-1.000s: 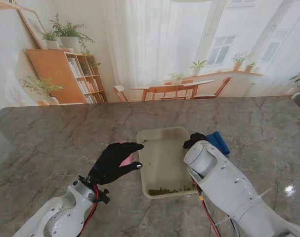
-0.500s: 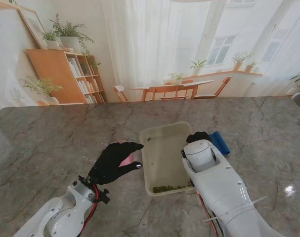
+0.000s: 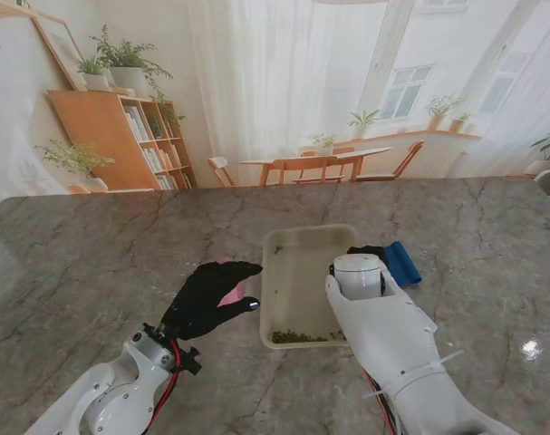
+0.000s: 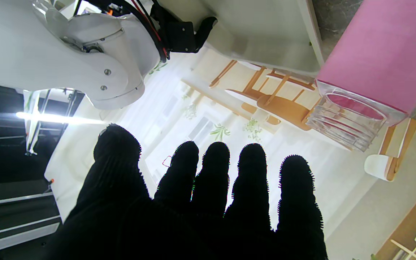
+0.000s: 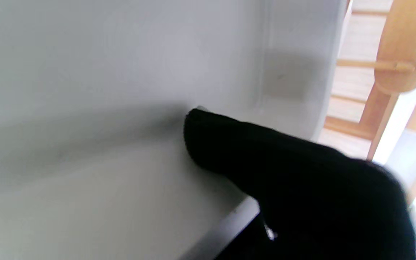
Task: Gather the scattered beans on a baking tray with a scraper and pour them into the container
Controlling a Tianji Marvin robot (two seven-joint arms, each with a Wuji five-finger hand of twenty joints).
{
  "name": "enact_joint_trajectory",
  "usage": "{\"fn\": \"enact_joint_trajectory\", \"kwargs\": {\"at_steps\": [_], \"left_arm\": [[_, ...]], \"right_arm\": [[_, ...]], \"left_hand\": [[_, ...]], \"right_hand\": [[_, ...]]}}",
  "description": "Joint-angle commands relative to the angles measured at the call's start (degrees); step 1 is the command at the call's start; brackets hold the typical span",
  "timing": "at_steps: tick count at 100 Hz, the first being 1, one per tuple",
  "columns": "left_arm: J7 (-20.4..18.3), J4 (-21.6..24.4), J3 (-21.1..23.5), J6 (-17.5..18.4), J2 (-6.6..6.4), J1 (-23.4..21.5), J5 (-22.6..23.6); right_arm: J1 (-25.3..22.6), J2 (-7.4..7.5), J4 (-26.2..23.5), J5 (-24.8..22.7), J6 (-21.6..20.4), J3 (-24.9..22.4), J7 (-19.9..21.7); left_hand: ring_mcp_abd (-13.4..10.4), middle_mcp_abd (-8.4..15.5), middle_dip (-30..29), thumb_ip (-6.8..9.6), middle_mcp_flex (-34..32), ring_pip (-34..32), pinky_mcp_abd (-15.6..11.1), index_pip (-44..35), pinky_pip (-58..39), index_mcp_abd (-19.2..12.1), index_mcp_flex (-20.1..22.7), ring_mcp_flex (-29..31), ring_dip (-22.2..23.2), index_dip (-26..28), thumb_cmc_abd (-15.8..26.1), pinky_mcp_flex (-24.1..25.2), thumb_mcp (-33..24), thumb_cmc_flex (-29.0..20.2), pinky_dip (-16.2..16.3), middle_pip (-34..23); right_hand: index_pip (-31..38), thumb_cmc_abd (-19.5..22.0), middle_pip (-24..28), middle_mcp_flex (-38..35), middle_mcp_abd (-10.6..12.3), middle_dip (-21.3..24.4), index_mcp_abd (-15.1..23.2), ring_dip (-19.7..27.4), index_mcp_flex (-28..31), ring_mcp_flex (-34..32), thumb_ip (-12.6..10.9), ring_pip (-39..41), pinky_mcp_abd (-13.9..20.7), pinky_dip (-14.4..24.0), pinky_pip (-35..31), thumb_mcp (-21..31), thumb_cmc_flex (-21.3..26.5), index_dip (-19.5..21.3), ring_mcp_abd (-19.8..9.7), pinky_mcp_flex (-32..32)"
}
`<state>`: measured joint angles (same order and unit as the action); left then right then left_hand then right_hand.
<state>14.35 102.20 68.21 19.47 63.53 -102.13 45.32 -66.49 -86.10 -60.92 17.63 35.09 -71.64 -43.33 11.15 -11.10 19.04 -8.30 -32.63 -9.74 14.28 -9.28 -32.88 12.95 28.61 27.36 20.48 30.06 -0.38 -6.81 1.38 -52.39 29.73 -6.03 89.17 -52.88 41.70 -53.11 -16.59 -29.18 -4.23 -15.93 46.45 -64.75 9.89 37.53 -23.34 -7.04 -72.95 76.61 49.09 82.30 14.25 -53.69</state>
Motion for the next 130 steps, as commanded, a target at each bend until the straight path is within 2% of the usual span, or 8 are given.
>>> {"fn": "enact_joint_trajectory", "kwargs": {"at_steps": [1, 8, 27, 63, 91, 130], "left_arm": [[0.2, 0.2, -0.1, -0.1, 0.20, -0.4, 0.0], [0.1, 0.2, -0.1, -0.2, 0.19, -0.4, 0.0], [-0.2, 0.2, -0.2, -0.4, 0.18, -0.2, -0.1], [0.9, 0.9, 0.5, -1.1, 0.22, -1.0, 1.1], [3.0, 2.1, 1.8, -2.0, 0.53, -2.8, 1.6], [3.7, 3.2, 4.1, -4.1, 0.64, -4.0, 2.5]], "right_arm": [[0.3, -0.85, 0.9, 1.3, -0.6, -0.5, 0.0], [0.5, -1.20, 1.1, 3.2, -1.6, -1.0, -1.4], [0.7, -1.63, 1.2, 6.8, -4.2, -1.8, -4.0], [0.7, -1.97, -1.3, 12.1, -6.7, -2.1, -7.8], [0.7, -1.40, -6.0, 14.0, -6.7, -3.0, -9.0], [2.8, -0.36, -9.4, 9.1, -3.1, -4.6, -5.4]], "left_hand": [[-0.4, 1.7, 1.0, 5.88, -0.1, -0.3, 1.2, -0.1, -0.6, -1.3, 0.6, 1.4, 0.3, 0.4, 2.4, -0.1, 0.9, -1.8, 1.9, 0.1], [-0.4, 1.7, 1.0, 5.88, 0.0, -0.3, 1.3, -0.1, -0.7, -1.2, 0.6, 1.4, 0.3, 0.4, 2.4, -0.1, 0.9, -1.7, 1.9, 0.1], [-0.3, 1.6, 1.0, 5.89, 0.0, -0.3, 1.3, -0.1, -0.8, -1.2, 0.6, 1.4, 0.4, 0.4, 2.5, -0.1, 0.9, -1.8, 1.9, 0.1], [-0.4, 1.6, 1.0, 5.90, 0.1, -0.3, 1.1, -0.1, -0.8, -1.1, 0.5, 1.4, 0.4, 0.4, 2.5, -0.1, 0.9, -1.8, 1.9, 0.1], [-0.4, 1.7, 1.0, 5.91, 0.2, -0.3, 0.9, 0.0, -0.9, -1.1, 0.3, 1.2, 0.4, 0.4, 2.6, -0.1, 0.9, -1.8, 1.9, 0.1], [-0.6, 1.7, 1.0, 5.91, 0.3, -0.2, 0.9, 0.0, -0.8, -1.2, 0.3, 1.1, 0.3, 0.4, 2.7, 0.0, 0.9, -1.7, 1.8, 0.2]], "right_hand": [[3.3, -1.5, 3.1, -2.4, 2.4, -2.4, 2.6, 0.2, 3.2, -1.8, 0.6, 0.4, 3.3, -0.5, -9.4, 11.9, 8.0, 0.8, 0.0, -3.0], [3.4, -4.0, 5.4, -4.3, 4.9, -4.2, 3.0, -0.5, 3.6, -3.3, 1.3, 1.8, 3.2, -0.7, -10.6, 13.3, 8.8, 0.6, -1.1, -3.1], [3.7, -7.9, 12.0, -7.2, 10.6, -6.9, 3.2, -3.3, 4.4, -6.2, 0.2, 7.2, 3.0, -0.3, -14.4, 13.3, 10.7, 0.1, -3.3, -3.9], [3.9, -10.6, 20.5, -7.6, 16.9, -11.0, 3.1, -7.5, 4.7, -7.1, -0.9, 15.9, 5.0, 3.4, -20.3, 13.3, 12.1, -0.1, -7.3, -5.9], [4.1, -11.7, 23.3, -7.9, 18.8, -13.6, 3.0, -10.6, 5.1, -6.3, -2.1, 22.4, 7.5, 8.2, -25.0, 13.3, 12.6, -0.2, -8.6, -7.6], [4.3, -12.7, 24.1, -8.1, 20.0, -16.0, 3.2, -12.2, 5.5, -5.8, -2.6, 24.2, 8.0, 10.2, -24.9, 13.3, 13.0, -0.3, -9.4, -7.7]]}}
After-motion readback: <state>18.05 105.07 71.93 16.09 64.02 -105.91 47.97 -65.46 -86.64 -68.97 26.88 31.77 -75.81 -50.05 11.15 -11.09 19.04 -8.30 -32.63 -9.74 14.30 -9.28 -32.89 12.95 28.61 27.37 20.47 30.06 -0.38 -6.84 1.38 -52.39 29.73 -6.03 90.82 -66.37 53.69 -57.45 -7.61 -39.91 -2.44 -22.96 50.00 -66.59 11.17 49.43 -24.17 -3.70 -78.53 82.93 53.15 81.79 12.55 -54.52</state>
